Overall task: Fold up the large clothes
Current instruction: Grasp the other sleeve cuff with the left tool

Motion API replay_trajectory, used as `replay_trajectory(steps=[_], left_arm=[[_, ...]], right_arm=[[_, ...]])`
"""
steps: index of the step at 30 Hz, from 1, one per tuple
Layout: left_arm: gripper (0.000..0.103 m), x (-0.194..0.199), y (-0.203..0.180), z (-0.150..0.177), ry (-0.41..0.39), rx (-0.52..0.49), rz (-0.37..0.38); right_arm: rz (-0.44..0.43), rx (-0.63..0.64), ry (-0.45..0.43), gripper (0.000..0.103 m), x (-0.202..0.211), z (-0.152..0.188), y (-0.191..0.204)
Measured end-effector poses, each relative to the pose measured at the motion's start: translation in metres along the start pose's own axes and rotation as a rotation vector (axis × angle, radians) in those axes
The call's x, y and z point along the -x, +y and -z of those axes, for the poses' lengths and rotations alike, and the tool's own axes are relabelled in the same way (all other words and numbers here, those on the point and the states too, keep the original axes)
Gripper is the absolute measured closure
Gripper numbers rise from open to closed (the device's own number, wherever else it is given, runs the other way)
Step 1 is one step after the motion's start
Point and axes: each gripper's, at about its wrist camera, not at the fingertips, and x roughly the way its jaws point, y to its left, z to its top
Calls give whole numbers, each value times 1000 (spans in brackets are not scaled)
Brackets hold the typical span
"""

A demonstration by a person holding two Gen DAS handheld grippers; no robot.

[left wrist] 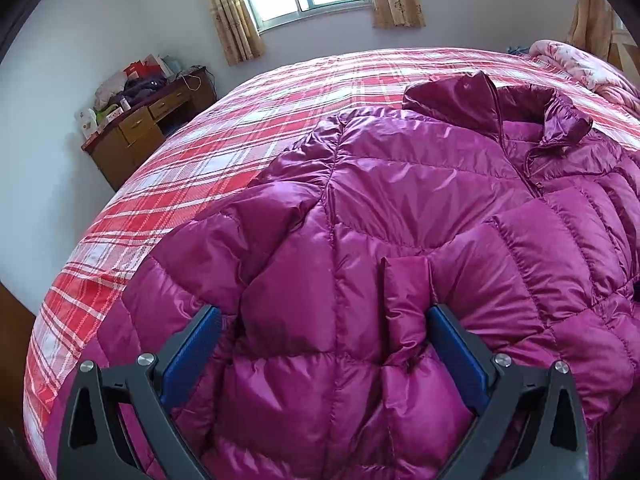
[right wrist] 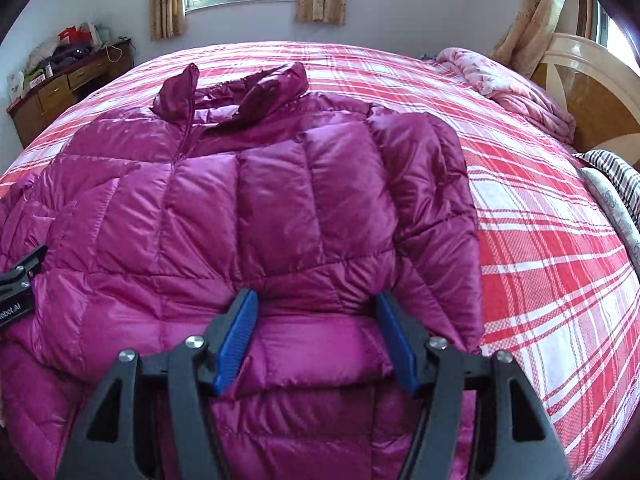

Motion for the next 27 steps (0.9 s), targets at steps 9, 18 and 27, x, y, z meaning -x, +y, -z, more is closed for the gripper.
replay_trajectory(steps=[9,18,27], left_arm=[[1,36,60,9,-66,12,-73],[1,59,193,58,-20,152,-244],[1,83,267,133,85,241,-200]], right_arm=[[7,-2,-8,36,1,2,1],[5,-2,-8,36,2,1,1],[5,-1,-8,34,2,2,0]])
